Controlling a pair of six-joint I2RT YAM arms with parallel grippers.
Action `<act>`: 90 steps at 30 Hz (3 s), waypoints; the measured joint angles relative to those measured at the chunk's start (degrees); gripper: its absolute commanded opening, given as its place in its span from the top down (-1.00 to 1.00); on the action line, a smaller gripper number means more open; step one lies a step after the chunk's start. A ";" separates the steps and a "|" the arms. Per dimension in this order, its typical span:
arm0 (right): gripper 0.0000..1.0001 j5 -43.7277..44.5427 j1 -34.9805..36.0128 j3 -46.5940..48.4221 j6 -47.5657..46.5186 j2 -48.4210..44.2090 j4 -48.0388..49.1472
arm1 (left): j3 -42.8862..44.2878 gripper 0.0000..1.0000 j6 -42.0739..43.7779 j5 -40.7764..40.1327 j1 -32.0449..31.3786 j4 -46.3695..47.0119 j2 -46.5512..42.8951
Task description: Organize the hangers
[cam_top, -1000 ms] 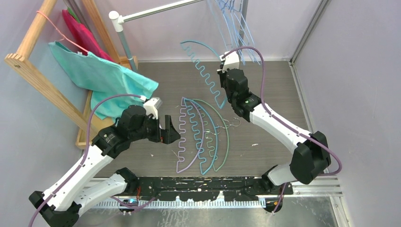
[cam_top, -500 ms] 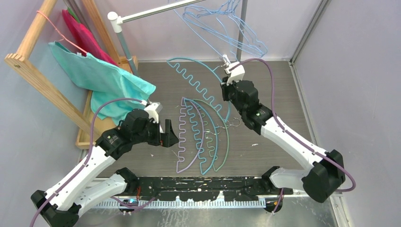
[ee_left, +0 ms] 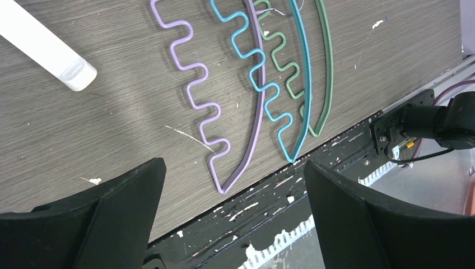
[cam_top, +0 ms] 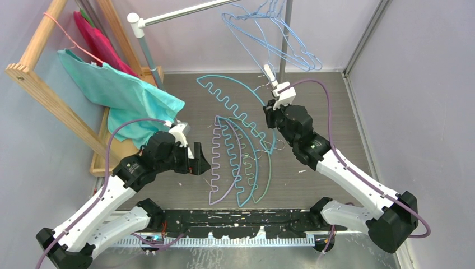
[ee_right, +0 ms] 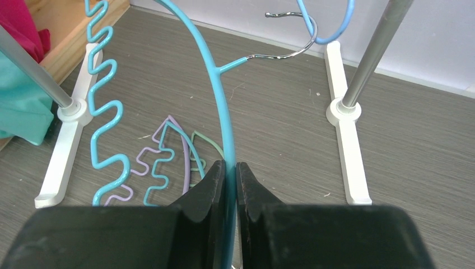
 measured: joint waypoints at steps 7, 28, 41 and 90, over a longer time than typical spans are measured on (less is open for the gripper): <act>0.98 2.86 0.24 4.26 -1.16 0.57 -0.72 | -0.15 -0.96 -0.15 -0.57 0.00 0.00 -0.11; 0.97 11.98 0.22 13.25 -5.46 13.46 9.11 | -3.02 -0.96 -0.09 -2.97 0.00 -1.77 -4.66; 0.89 11.04 0.24 6.56 -3.93 11.78 11.78 | -3.21 -0.96 0.02 -3.13 0.00 -1.79 -3.67; 0.93 -7.23 6.56 23.34 3.37 19.15 11.63 | -7.52 -0.96 0.44 -6.51 0.00 3.91 -2.47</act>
